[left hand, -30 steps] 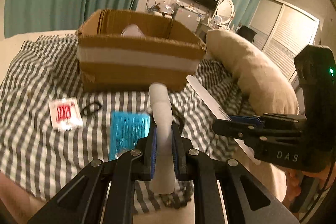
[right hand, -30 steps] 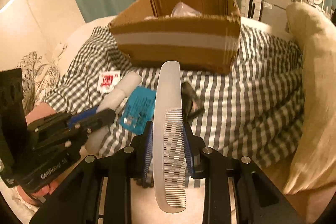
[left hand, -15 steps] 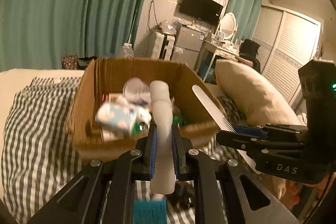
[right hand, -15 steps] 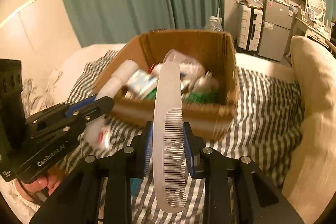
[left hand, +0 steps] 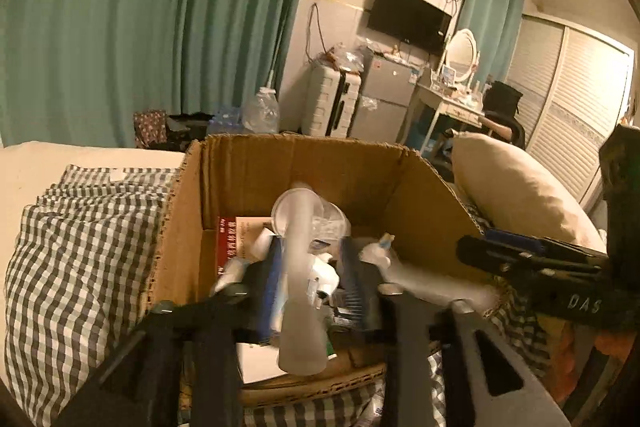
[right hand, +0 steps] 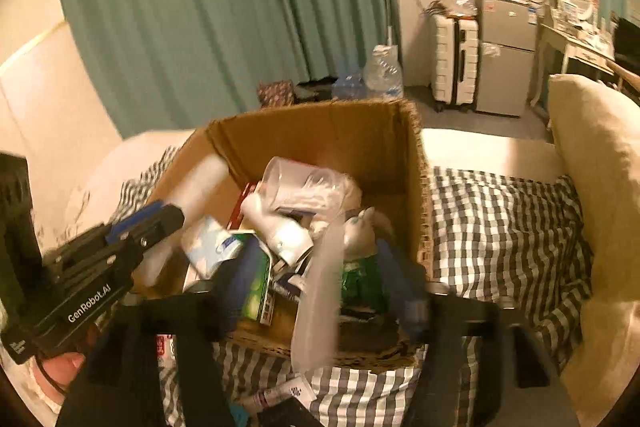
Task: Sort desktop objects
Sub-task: 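Open both grippers to drop the tube and comb into the box, then move both grippers back to the items beside the box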
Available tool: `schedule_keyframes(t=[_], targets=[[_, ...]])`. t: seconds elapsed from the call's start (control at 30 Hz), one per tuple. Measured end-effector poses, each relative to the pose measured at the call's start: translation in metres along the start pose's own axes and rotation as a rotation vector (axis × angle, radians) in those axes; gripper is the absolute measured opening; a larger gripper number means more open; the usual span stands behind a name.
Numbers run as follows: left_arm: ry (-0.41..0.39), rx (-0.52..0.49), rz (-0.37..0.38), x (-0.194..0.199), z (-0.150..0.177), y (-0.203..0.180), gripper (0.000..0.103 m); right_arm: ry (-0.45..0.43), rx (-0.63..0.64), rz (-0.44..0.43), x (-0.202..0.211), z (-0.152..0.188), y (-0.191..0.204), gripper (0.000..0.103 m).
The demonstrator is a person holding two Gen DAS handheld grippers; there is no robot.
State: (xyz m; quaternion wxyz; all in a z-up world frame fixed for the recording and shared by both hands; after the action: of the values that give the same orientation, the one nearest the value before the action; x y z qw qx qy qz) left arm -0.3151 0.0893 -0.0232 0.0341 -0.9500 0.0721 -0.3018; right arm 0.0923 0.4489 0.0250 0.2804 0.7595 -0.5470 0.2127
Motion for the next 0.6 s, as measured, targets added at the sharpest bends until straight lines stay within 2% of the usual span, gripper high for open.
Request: schedule_keyframes(t=[0.07, 0.13, 0.2, 0.27, 0.33, 0.37, 0.4, 0.5, 0.57, 0.6], targets=[[-0.031, -0.001, -0.017, 0.009, 0.001, 0.004, 0.067, -0.028, 0.000, 0.011, 0.008, 0.001, 0.000, 0.064], [-0.066, -0.009, -0.030, 0.023, 0.001, 0.007, 0.072, -0.051, 0.005, 0.022, 0.018, 0.003, 0.002, 0.066], [-0.097, -0.020, -0.056, 0.043, 0.002, 0.009, 0.090, -0.091, 0.013, 0.034, 0.032, 0.005, 0.008, 0.076], [-0.128, -0.033, -0.098, 0.061, 0.000, 0.011, 0.101, -0.136, 0.021, 0.045, 0.050, 0.007, 0.015, 0.084], [-0.173, -0.055, -0.164, 0.084, 0.000, 0.015, 0.103, -0.174, 0.026, 0.033, 0.068, 0.010, 0.026, 0.091], [-0.184, -0.066, -0.187, 0.095, 0.002, 0.016, 0.103, -0.184, 0.026, 0.019, 0.076, 0.013, 0.032, 0.099], [-0.188, -0.076, -0.189, 0.106, 0.006, 0.017, 0.103, -0.183, 0.023, 0.007, 0.082, 0.017, 0.038, 0.103], [-0.175, -0.098, -0.192, 0.132, 0.024, 0.017, 0.103, -0.147, 0.021, -0.078, 0.092, 0.041, 0.063, 0.103], [-0.166, -0.102, -0.227, 0.146, 0.038, 0.019, 0.103, -0.132, 0.031, -0.100, 0.098, 0.059, 0.075, 0.103], [-0.132, -0.092, -0.246, 0.151, 0.050, 0.022, 0.103, -0.122, 0.041, -0.091, 0.100, 0.071, 0.080, 0.103]])
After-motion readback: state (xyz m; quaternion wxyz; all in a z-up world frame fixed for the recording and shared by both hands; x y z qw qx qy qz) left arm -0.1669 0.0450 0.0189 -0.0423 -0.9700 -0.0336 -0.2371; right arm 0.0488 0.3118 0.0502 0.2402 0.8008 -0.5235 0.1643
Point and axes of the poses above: each gripper's, at about its wrist camera, not at the fingertips, and x roughly against the way its jaws point, y to its left, z to its underside, the point moved 7 cm from there along -x, roughly the way its jaws point, and after that the axes turned 13 degrees about -z, right-handed, at the moved point
